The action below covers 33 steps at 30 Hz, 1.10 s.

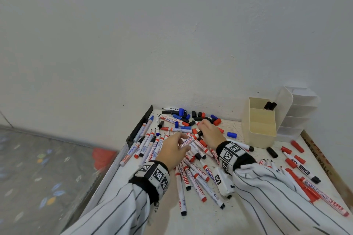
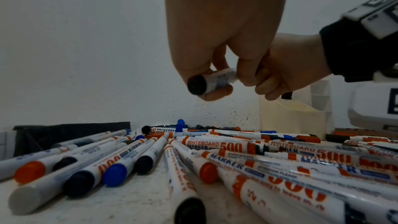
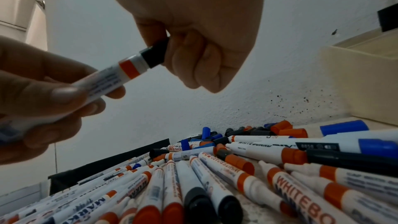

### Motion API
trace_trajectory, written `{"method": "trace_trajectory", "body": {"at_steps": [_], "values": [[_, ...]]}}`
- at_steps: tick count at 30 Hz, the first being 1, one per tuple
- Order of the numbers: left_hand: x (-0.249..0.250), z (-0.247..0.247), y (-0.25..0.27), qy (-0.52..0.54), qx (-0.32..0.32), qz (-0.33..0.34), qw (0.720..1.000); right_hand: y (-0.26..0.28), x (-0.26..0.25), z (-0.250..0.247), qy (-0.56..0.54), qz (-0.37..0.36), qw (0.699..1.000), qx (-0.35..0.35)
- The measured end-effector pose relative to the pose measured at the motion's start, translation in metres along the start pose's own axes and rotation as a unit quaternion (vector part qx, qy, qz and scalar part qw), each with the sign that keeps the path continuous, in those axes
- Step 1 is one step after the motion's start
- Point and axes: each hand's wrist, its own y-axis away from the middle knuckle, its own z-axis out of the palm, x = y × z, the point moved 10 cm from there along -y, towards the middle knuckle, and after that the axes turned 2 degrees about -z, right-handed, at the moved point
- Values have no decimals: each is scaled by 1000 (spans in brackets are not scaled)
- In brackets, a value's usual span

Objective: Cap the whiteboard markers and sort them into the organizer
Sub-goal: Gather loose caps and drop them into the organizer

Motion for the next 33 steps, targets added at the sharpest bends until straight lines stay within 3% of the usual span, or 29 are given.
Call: {"method": "trace_trajectory", "body": {"at_steps": [8, 16, 18, 21, 24, 29, 31, 33], "values": [[18, 2, 5, -109, 5, 23, 994, 7, -3, -4, -43, -17, 998, 40], [20, 21, 15, 16, -139, -49, 989, 20, -18, 2, 8, -103, 995, 6], [12, 32, 24, 107, -199, -112, 968, 23, -19, 2, 21, -126, 992, 6], [5, 48, 38, 270, -267, -206, 902, 28, -25, 2, 21, -163, 986, 4], [1, 54, 44, 293, -313, -238, 872, 32, -25, 5, 36, -179, 983, -4], [3, 44, 36, 166, -290, -187, 924, 26, -14, 12, 86, -157, 983, -47], [6, 34, 32, 64, -255, -160, 952, 24, -14, 9, 105, -156, 981, -54], [-8, 18, 24, -26, -179, -176, 968, 21, -16, -4, 109, -146, 983, -34]]}}
